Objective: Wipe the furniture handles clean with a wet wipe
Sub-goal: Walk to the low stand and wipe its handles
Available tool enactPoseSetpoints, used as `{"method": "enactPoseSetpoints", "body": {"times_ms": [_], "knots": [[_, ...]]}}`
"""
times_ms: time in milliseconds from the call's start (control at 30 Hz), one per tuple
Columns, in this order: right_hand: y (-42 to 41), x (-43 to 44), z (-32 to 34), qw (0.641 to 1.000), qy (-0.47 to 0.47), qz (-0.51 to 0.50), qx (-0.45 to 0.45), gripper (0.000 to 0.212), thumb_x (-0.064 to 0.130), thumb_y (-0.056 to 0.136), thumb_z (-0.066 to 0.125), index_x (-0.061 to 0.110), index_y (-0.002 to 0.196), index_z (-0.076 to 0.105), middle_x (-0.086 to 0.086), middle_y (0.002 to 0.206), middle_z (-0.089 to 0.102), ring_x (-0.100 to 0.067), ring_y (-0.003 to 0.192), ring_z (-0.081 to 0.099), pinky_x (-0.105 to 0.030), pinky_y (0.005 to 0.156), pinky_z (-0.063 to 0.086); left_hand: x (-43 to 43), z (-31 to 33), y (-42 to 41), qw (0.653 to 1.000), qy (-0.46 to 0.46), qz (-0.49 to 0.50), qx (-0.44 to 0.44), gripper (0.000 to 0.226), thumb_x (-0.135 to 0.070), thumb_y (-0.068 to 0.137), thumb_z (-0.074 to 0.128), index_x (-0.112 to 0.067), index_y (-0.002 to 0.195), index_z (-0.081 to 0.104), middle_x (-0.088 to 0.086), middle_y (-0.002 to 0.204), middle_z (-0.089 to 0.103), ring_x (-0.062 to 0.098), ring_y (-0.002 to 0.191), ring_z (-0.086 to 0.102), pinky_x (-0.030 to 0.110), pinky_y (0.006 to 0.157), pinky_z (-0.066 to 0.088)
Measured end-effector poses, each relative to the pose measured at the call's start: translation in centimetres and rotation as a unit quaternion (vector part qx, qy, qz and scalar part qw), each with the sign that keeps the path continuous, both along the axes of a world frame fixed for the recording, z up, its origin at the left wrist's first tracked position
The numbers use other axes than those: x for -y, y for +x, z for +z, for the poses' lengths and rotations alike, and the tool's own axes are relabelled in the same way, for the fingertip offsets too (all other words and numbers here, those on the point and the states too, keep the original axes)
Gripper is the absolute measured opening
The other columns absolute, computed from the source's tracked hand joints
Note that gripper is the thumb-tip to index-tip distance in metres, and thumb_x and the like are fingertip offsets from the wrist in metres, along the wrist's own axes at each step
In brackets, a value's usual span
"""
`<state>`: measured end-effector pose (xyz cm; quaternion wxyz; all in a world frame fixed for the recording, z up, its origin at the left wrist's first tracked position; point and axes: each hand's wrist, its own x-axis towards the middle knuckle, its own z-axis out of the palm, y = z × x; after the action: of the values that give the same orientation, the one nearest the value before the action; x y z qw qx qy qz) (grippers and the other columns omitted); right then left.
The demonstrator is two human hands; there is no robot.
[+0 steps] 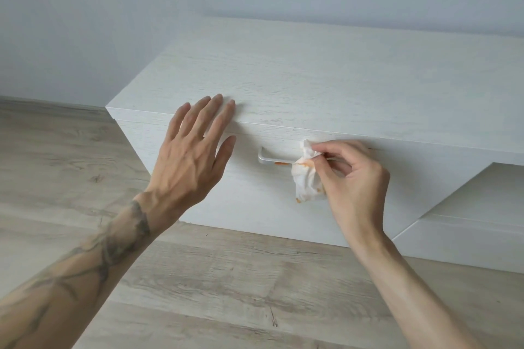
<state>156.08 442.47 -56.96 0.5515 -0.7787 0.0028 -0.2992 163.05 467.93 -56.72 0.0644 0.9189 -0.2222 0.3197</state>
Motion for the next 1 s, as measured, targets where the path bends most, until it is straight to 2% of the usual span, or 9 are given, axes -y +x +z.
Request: {"method": "enactPoseSetpoints", "body": {"times_ms": [100, 233, 400, 533, 733, 1000], "knots": [[0.0, 0.0, -1.6, 0.995, -0.08, -0.04, 0.036, 0.017, -0.001, 0.091, 0.08, 0.014, 0.098, 0.083, 0.006, 0.095, 0.073, -0.012, 0.088, 0.071, -0.023, 0.083, 0.055, 0.1, -0.7, 0.5, 1.0, -0.012, -0.003, 0.026, 0.057, -0.037, 0.116, 0.036, -0.012, 0.166, 0.034, 0.013, 0.167, 0.04, 0.034, 0.156, 0.035, 0.051, 0.132, 0.021], [-0.1, 0.6, -2.8, 0.98, -0.171, -0.059, 0.08, 0.013, 0.003, 0.09, 0.083, 0.013, 0.099, 0.083, 0.003, 0.098, 0.074, -0.02, 0.101, 0.065, -0.016, 0.094, 0.045, 0.4, -2.0, 1.0, 0.998, -0.033, -0.003, 0.06, 0.058, -0.036, 0.115, 0.039, -0.009, 0.166, 0.033, 0.015, 0.165, 0.042, 0.036, 0.155, 0.035, 0.053, 0.132, 0.02], [0.4, 0.8, -3.6, 0.967, -0.217, -0.054, 0.123, 0.01, 0.015, 0.089, 0.087, 0.013, 0.099, 0.084, 0.0, 0.102, 0.074, -0.024, 0.102, 0.068, -0.032, 0.093, 0.054, 0.5, -3.5, 2.3, 0.993, -0.039, -0.005, 0.114, 0.061, -0.038, 0.115, 0.037, -0.009, 0.168, 0.027, 0.014, 0.167, 0.037, 0.037, 0.158, 0.03, 0.053, 0.133, 0.012], [0.6, 0.9, -4.7, 0.953, -0.244, -0.08, 0.158, 0.009, 0.016, 0.092, 0.084, 0.012, 0.1, 0.084, 0.002, 0.107, 0.08, -0.021, 0.104, 0.073, -0.047, 0.093, 0.054, 0.9, -4.6, 3.3, 0.987, -0.053, -0.001, 0.149, 0.061, -0.038, 0.116, 0.039, -0.009, 0.168, 0.026, 0.016, 0.168, 0.035, 0.04, 0.157, 0.029, 0.054, 0.132, 0.011], [1.6, -0.8, -5.2, 0.935, -0.285, -0.09, 0.194, 0.008, 0.018, 0.093, 0.084, 0.019, 0.102, 0.084, 0.012, 0.106, 0.078, -0.013, 0.1, 0.069, -0.036, 0.094, 0.044, 1.1, -5.3, 4.1, 0.982, -0.066, 0.002, 0.177, 0.06, -0.038, 0.115, 0.042, -0.009, 0.166, 0.031, 0.017, 0.165, 0.039, 0.04, 0.153, 0.033, 0.054, 0.131, 0.013], [1.6, 0.2, -5.6, 0.937, -0.28, -0.077, 0.193, 0.012, 0.018, 0.096, 0.081, 0.017, 0.107, 0.084, 0.012, 0.108, 0.076, -0.017, 0.097, 0.058, -0.045, 0.087, 0.052, 1.4, -5.6, 4.6, 0.977, -0.077, 0.009, 0.199, 0.059, -0.039, 0.113, 0.04, -0.008, 0.164, 0.035, 0.018, 0.162, 0.044, 0.039, 0.15, 0.035, 0.054, 0.13, 0.014]]}}
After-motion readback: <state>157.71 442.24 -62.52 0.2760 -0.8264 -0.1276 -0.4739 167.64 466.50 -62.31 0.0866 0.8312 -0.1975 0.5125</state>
